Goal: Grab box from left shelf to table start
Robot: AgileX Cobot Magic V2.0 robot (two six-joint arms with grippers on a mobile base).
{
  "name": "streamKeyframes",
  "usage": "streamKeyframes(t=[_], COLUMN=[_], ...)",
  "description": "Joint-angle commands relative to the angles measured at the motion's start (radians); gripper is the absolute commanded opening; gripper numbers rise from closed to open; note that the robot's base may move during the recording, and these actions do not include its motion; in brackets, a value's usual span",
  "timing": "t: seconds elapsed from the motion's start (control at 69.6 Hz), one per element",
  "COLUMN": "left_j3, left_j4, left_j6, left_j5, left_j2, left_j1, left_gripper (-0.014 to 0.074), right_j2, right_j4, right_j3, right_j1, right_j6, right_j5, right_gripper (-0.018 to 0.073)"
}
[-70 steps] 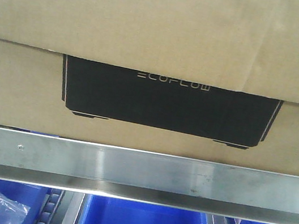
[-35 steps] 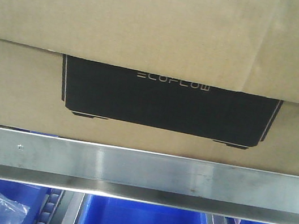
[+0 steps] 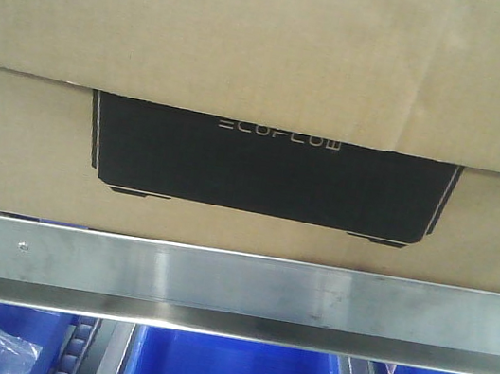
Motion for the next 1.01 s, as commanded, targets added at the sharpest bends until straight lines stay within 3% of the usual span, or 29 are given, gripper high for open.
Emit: streamKeyframes(t=[0.0,0.072,0.187,0.402,0.531,0.632,0.732,0.991], left_j3=[-0.173,-0.309,-0.463,-0.63,-0.687,-0.709,-0.738,-0.922], left_j4=[-0.003,-0.029,-0.045,-0.095,-0.18,-0.283,-0.321,-0.308], left_j6=[0.001,0.001,0.001,0.001,0.056,0.157,0.19,0.236], left_j5=[0.125,0.259,0.371,0.419,0.437,0.449,0.455,0.547], left_j2=[0.111,0.226,0.379,0.597,0.691,0.755,0.819,1.007], left_j1=[-0.005,-0.005,-0.005,-0.005,-0.005,-0.005,-0.005,-0.005], left_gripper=[-0.01,-0.0099,-0.0097,-0.007,0.0077,0.0322,0.0473,0.0503], right_j2=[-0.01,-0.01,-0.01,-0.01,-0.01,-0.01,-0.01,-0.01], right_j4=[-0.008,-0.008,-0.008,-0.008,-0.008,-0.008,-0.008,-0.008], right_j3=[-0.023,-0.023,-0.023,-0.023,-0.023,-0.023,-0.023,-0.023], right_j1=[-0.006,-0.006,-0.006,-0.006,-0.006,-0.006,-0.006,-0.006], right_j6=[-0.003,-0.003,-0.003,-0.003,-0.003,-0.002,-0.002,-0.002], right_j5=[-0.092,-0.092,-0.092,-0.092,-0.092,-0.093,-0.096,-0.112], right_gripper=[0.0057,0.0057,0.0057,0.0057,0.0057,0.0057,0.0057,0.0057])
